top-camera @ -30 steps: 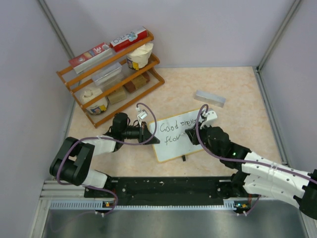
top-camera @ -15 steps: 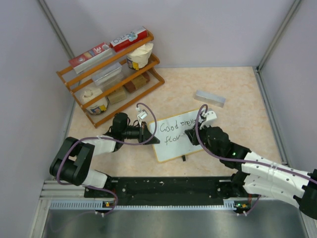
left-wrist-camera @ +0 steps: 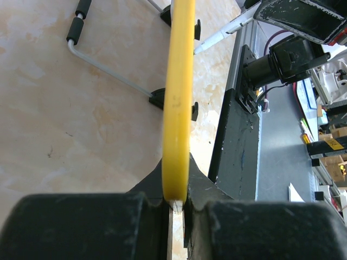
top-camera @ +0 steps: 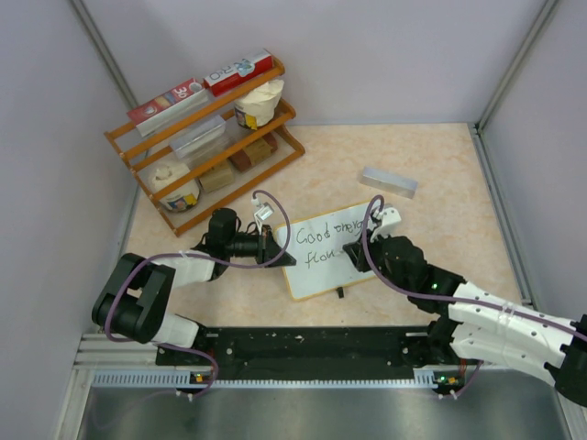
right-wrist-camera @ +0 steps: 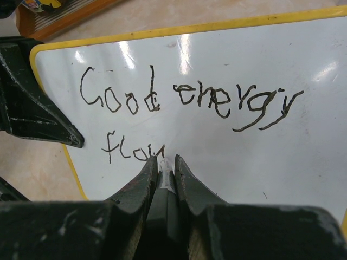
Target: Write a sentence on the whiteboard
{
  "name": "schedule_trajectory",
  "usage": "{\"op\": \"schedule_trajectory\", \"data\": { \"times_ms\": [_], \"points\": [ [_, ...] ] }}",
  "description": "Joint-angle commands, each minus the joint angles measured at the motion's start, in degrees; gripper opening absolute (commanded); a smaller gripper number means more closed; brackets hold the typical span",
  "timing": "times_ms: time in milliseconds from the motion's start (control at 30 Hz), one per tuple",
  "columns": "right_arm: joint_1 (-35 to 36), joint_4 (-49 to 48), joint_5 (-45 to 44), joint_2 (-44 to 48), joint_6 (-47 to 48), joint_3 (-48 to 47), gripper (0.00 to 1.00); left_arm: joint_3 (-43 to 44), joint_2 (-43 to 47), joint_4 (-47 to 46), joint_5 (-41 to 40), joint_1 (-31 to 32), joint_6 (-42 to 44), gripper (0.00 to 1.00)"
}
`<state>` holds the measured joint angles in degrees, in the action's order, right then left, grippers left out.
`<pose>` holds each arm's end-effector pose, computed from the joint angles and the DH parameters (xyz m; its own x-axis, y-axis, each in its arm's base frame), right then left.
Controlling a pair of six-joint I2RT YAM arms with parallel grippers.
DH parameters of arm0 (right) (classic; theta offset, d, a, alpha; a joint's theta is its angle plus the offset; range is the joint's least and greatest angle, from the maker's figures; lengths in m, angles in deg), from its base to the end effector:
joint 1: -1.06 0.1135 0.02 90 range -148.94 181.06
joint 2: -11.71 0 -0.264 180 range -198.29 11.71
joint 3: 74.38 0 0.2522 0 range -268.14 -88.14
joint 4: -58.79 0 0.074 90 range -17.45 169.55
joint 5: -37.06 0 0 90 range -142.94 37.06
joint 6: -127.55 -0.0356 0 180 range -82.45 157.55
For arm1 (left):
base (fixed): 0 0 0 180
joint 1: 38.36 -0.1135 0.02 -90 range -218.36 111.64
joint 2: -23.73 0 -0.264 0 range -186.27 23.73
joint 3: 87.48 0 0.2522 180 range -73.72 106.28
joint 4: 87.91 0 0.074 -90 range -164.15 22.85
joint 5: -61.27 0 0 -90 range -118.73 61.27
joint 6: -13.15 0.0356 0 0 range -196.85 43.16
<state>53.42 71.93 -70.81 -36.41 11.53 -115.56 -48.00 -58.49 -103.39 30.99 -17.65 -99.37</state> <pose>0.1280 0.1481 0.2425 -0.4418 0.1108 -0.8902 -0.4271 0.8467 0.3173 0.2241 -0.1176 0.1618 -0.7391 0.0730 -0.6697 0.6639 0.2469 -0.7058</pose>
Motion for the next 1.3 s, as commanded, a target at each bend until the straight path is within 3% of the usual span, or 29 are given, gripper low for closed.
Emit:
{"op": "schedule_trajectory", "data": {
  "times_ms": [0, 1267],
  "points": [
    [-0.41, 0.45, -1.03, 0.66, 0.35, 0.26, 0.0, 0.74, 0.04, 1.55, -2.42, 0.56, 3.28, 0.0],
    [-0.33, -1.57, -7.53, 1.8, 0.44, -2.46, 0.0, 0.74, 0.21, 1.72, -2.42, 0.56, 3.36, 0.0]
  ]
}}
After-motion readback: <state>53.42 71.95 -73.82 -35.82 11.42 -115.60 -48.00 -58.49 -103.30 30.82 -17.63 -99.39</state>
